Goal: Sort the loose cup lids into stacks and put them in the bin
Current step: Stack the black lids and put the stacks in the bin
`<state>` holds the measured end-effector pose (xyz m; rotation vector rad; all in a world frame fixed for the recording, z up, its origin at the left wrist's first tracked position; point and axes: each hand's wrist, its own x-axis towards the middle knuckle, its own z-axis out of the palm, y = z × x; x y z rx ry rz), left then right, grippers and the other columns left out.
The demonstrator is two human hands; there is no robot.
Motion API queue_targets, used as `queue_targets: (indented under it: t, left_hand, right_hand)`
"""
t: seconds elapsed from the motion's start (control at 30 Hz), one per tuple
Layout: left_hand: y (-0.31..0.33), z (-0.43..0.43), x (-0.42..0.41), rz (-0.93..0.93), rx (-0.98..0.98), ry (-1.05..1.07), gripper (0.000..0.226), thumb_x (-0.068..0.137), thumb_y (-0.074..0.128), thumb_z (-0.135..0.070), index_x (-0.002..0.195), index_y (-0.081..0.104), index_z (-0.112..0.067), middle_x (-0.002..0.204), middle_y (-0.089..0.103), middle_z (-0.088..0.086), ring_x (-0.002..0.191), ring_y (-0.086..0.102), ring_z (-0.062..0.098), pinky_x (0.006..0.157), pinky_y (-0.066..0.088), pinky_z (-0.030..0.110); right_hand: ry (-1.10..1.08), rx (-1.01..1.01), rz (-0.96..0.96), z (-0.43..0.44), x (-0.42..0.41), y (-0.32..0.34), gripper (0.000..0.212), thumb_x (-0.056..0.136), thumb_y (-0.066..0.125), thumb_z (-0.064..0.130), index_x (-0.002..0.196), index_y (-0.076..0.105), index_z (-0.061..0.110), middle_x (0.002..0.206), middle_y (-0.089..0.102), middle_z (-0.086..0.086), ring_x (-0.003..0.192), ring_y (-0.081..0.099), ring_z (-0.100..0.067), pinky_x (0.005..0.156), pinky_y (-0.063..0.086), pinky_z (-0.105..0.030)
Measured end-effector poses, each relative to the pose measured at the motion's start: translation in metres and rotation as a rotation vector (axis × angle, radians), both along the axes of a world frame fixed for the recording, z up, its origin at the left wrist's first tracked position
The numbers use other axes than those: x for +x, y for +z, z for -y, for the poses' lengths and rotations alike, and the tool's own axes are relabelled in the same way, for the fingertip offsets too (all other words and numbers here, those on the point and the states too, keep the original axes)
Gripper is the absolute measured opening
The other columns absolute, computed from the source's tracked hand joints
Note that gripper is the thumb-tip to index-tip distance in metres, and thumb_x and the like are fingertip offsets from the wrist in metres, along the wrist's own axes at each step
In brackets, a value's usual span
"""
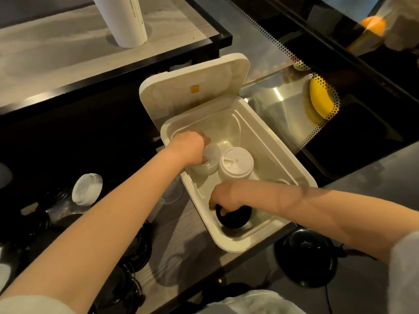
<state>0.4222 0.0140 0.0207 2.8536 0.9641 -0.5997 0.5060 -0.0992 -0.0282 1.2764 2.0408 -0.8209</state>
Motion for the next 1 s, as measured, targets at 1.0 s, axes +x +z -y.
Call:
queue_targets:
  t: [1.0]
  left_hand:
    - [-0.003, 0.004, -0.002, 0.007, 0.002, -0.017, 0.052, 0.090, 0.054, -0.036, 0.138, 0.043, -0.019, 0.142, 0.040, 0.008, 0.116, 0.051, 0.029, 0.091, 0.048, 0.043]
  right_hand:
    - [-0.119, 0.033, 0.035, 0.024, 0.067, 0.005, 0.055, 0.088, 0.051, 0.009, 0.137, 0.044, 0.034, 0.137, 0.049, 0.000, 0.119, 0.051, -0.026, 0.095, 0.048, -0.041]
